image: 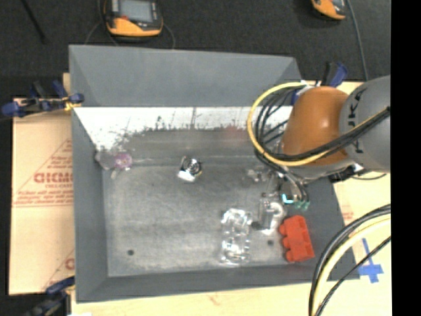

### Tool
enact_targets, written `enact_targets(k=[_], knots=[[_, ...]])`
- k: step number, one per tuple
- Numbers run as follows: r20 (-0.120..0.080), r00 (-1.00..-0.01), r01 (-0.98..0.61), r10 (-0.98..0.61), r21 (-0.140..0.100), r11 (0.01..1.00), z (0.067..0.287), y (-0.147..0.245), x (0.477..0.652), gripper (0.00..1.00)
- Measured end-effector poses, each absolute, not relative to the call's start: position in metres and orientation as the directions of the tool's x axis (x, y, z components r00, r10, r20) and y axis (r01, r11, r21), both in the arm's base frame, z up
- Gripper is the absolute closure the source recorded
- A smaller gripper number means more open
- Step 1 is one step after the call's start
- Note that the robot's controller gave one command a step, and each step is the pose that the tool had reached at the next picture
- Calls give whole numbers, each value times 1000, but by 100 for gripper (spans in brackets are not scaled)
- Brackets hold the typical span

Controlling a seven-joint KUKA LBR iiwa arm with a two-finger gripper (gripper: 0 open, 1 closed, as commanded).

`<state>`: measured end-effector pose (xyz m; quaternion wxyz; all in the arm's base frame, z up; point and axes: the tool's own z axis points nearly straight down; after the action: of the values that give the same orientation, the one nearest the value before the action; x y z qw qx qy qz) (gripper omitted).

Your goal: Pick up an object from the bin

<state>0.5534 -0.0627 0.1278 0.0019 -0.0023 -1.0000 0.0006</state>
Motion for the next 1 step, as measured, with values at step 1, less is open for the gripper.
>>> enact_targets(k=[1], knots=[[-2, -951, -310, -310, -3, 951, 70, -79, 540, 0]])
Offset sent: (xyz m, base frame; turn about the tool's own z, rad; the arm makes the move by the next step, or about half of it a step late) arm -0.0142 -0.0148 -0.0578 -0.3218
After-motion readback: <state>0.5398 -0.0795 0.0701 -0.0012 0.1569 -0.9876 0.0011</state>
